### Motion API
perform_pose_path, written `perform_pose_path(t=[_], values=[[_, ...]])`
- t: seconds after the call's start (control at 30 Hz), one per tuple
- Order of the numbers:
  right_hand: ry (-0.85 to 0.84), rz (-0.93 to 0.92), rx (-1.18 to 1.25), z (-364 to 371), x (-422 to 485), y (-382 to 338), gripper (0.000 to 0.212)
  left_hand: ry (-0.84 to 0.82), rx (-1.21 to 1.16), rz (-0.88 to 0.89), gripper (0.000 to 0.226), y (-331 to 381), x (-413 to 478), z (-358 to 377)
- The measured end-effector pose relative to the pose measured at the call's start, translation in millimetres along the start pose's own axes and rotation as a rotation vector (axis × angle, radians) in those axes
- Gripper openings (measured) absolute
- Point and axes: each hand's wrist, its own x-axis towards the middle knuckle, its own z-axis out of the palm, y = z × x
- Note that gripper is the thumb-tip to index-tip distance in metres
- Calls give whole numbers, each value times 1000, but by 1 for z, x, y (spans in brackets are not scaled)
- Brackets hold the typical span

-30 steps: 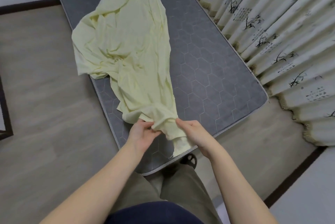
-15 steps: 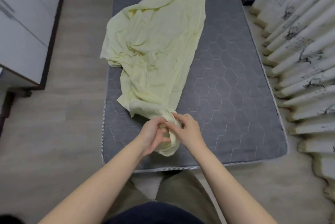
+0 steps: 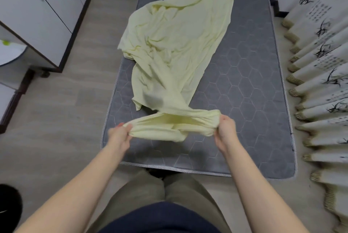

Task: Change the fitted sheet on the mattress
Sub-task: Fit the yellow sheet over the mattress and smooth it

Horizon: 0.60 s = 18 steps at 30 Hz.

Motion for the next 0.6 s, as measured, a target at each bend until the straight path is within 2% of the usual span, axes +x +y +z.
perform_pose_path(t=[0.07,0.1,0.13,0.2,0.23,0.27,0.3,0.33,0.37,0.43,0.47,0.5,0.53,0.6], values=[[62,-43,-90,-30,5,-16,10,74,-20,102,30,19,19,-31],[60,-130,-299,-51,7,-25,16,108,-47,161,31,30,28,-49],[11,-227,-623,-74,7,-32,26,155,-81,217,33,43,37,-69],[-127,-278,-1285,-116,4,-37,40,258,-118,333,31,63,54,-111],[-139,-232,-1523,-132,0,-34,35,285,-91,364,28,67,62,-128],[-86,-180,-1620,-147,-3,-29,25,276,-29,363,25,67,66,-140],[5,-165,-1598,-155,-8,-24,25,238,76,328,22,63,66,-145],[111,-186,-1455,-163,-11,-15,29,157,226,257,26,55,62,-144],[207,-216,-1258,-166,-17,-2,27,46,440,168,39,43,54,-139],[266,-102,-806,-151,-32,19,18,-246,918,35,60,14,33,-124],[246,-23,-634,-138,-34,25,21,-370,1066,25,60,0,21,-112],[196,79,-535,-124,-34,31,23,-418,1148,64,53,-10,12,-97],[118,177,-436,-110,-30,32,27,-408,1178,142,44,-13,6,-80],[-17,260,-378,-88,-27,21,34,-322,1246,351,39,10,-6,-40]])
